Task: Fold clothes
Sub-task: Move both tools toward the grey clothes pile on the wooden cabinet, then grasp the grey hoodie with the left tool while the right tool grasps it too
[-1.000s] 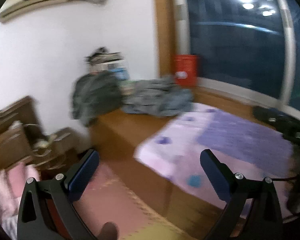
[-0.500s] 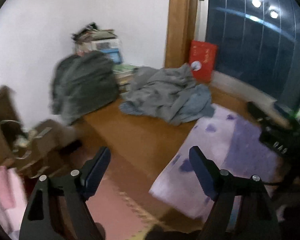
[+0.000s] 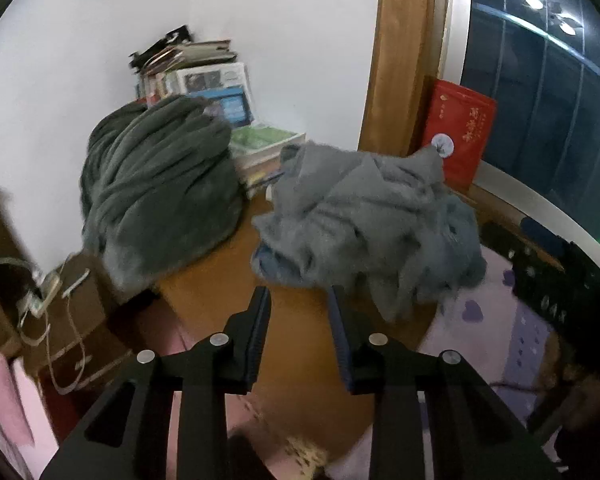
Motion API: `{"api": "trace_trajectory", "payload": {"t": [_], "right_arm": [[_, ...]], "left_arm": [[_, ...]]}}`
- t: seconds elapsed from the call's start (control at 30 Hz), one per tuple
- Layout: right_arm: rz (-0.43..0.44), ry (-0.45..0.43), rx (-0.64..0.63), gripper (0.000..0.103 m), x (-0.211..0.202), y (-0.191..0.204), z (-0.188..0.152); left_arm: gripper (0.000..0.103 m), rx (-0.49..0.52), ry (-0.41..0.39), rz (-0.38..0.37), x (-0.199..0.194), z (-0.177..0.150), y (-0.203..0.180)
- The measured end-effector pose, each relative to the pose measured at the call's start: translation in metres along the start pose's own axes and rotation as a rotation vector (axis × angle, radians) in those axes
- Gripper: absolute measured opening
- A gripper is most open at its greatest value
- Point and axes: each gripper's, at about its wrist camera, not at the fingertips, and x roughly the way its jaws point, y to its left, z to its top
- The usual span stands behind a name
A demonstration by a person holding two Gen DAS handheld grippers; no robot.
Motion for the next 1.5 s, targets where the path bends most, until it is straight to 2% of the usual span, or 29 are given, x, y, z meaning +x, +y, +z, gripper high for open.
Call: {"api": "trace_trajectory", "payload": {"t": [0.13, 0.2, 0.27, 0.37, 0.5, 0.53, 0.6, 0.67, 0.8, 1.1, 1.2, 1.23, 1.27, 1.37, 1.43, 1.5], "right_arm": [[-0.028, 0.014, -0.025, 0.074, 0.032, 0.024, 0.009], [-0.062, 0.03, -0.034, 0.062, 0.051, 0.033, 0.014], [-0.11, 0.058, -0.05, 0.056, 0.074, 0.043, 0.018], [-0.177, 0.112, -0.07, 0.054, 0.106, 0.056, 0.022], [-0.235, 0.143, -0.072, 0.053, 0.135, 0.071, 0.026], [-0.247, 0.158, -0.078, 0.048, 0.142, 0.075, 0.026], [-0.275, 0.188, -0.087, 0.007, 0.15, 0.081, 0.023], [-0.275, 0.19, -0.052, 0.007, 0.146, 0.083, 0.024], [-0.296, 0.152, 0.064, 0.006, 0.12, 0.069, 0.033], [-0.568, 0.147, 0.19, 0.006, 0.072, -0.011, 0.014], [-0.622, 0.175, 0.25, 0.006, 0.063, -0.033, -0.004], [-0.625, 0.187, 0.281, 0.006, 0.062, -0.039, -0.01], [-0.623, 0.199, 0.313, 0.006, 0.061, -0.044, -0.016], [-0.581, 0.228, 0.387, 0.008, 0.061, -0.052, -0.028], [-0.568, 0.197, 0.388, 0.009, 0.055, -0.047, -0.027], [-0.568, 0.127, 0.374, 0.017, 0.043, -0.039, -0.021]], "left_arm": [[0.03, 0.03, 0.024, -0.108, 0.049, 0.035, 0.019], [0.03, 0.074, 0.053, -0.189, 0.073, 0.051, 0.022], [0.03, 0.119, 0.082, -0.271, 0.096, 0.067, 0.025], [0.03, 0.153, 0.157, -0.34, 0.128, 0.073, 0.031], [0.031, 0.182, 0.262, -0.418, 0.168, 0.078, 0.041], [0.031, 0.166, 0.285, -0.41, 0.176, 0.079, 0.048], [0.031, 0.131, 0.329, -0.389, 0.192, 0.082, 0.061], [0.031, 0.097, 0.372, -0.367, 0.207, 0.084, 0.075], [0.04, 0.022, 0.441, -0.407, 0.224, 0.077, 0.084], [0.041, -0.155, 0.589, -0.495, 0.259, 0.059, 0.1], [0.04, -0.282, 0.64, -0.512, 0.272, 0.051, 0.107], [0.025, -0.301, 0.623, -0.519, 0.271, 0.049, 0.109], [0.018, -0.317, 0.601, -0.526, 0.269, 0.047, 0.111], [0.011, -0.342, 0.516, -0.555, 0.254, 0.049, 0.114], [0.008, -0.315, 0.423, -0.578, 0.231, 0.058, 0.111], [0.007, -0.261, 0.325, -0.605, 0.204, 0.07, 0.105]]}}
